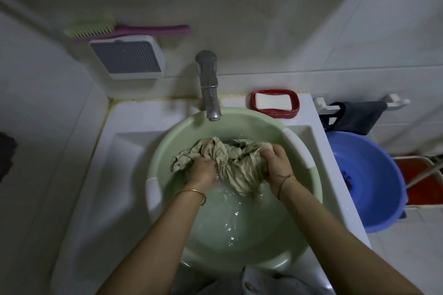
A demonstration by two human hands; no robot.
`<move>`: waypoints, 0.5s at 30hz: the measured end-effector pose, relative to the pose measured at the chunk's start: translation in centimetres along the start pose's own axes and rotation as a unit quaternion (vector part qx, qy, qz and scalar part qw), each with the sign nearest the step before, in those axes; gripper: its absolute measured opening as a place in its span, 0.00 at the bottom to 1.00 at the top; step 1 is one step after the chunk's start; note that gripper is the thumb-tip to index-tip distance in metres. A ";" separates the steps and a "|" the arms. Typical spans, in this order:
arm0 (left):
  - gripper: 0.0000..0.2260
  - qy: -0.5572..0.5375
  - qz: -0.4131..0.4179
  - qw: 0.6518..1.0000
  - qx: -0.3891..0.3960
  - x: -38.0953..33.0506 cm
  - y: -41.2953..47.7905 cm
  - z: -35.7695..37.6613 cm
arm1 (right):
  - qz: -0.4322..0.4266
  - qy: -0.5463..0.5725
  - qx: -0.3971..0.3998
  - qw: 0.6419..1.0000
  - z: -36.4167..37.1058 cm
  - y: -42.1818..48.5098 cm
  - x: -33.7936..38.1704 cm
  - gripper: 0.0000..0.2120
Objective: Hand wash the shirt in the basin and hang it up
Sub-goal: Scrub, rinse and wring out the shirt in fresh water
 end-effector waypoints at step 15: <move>0.20 0.112 0.204 0.960 -0.155 -6.3 -3.9 -4.6 | -0.098 -0.412 0.183 0.887 1.9 1.5 5.3 0.16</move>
Point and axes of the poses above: each hand's wrist, its own y-axis towards the middle knuckle, its own z-axis out of the palm, x = y × z, the point moved 9 cm from there along y, towards the middle knuckle, and after that the axes turned 10 degrees about -z, right-handed, at the moved point
